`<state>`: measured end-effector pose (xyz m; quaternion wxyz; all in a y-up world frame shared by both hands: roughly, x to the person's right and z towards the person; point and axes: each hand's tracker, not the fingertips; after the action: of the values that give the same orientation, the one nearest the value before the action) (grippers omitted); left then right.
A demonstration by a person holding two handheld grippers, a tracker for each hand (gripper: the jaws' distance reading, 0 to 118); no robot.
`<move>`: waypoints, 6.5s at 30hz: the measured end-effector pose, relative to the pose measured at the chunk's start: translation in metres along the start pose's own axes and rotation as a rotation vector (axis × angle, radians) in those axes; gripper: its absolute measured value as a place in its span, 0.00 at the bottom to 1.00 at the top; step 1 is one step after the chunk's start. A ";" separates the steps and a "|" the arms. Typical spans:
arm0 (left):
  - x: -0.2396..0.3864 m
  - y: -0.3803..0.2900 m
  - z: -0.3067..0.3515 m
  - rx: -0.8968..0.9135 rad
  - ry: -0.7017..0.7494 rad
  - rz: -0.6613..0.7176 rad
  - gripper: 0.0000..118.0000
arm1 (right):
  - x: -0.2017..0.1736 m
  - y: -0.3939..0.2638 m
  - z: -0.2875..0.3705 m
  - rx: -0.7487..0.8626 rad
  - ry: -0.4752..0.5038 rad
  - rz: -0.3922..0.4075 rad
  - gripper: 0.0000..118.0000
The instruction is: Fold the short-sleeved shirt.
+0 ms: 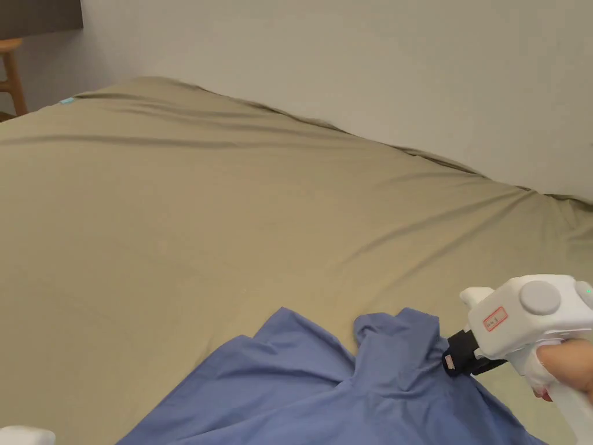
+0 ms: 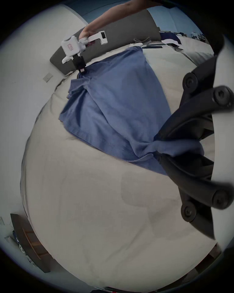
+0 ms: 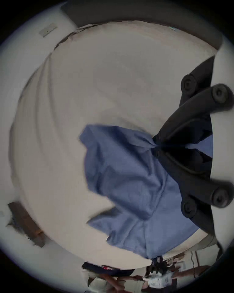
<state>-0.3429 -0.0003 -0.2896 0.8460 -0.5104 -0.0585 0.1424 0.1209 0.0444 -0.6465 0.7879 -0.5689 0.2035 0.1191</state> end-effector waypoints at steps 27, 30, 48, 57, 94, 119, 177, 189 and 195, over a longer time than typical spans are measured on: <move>0.115 0.317 0.187 0.470 0.034 -0.257 0.06 | 0.040 0.006 0.381 0.805 -0.154 -0.182 0.03; 0.126 0.354 0.191 0.501 0.041 -0.249 0.06 | 0.047 0.031 0.393 0.833 -0.272 -0.171 0.03; 0.138 0.474 0.218 0.615 0.112 -0.279 0.05 | 0.050 0.111 0.452 1.007 -0.341 -0.170 0.03; 0.141 0.448 0.211 0.606 0.127 -0.358 0.05 | 0.013 0.077 0.454 0.906 -0.391 -0.056 0.03; -0.006 -0.046 0.070 0.221 -0.033 -0.251 0.05 | -0.063 -0.426 0.189 0.549 -0.094 -0.391 0.03; 0.040 -0.118 0.086 0.522 0.137 -0.096 0.00 | -0.154 -0.469 0.162 0.741 -0.283 -0.379 0.02; 0.040 0.134 -0.027 0.067 0.079 -0.234 0.05 | -0.010 -0.240 0.084 0.286 -0.184 -0.269 0.05; 0.008 0.159 -0.028 0.180 0.083 -0.111 0.67 | -0.012 -0.265 0.091 0.588 -0.140 -0.355 0.87; 0.040 0.038 0.057 0.505 0.130 -0.165 0.57 | -0.079 -0.343 0.134 0.729 -0.104 -0.394 0.16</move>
<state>-0.3257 0.0769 -0.2975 0.9572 -0.2849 -0.0079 0.0501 0.2189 0.0630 -0.2839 0.9546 -0.2742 0.0795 -0.0851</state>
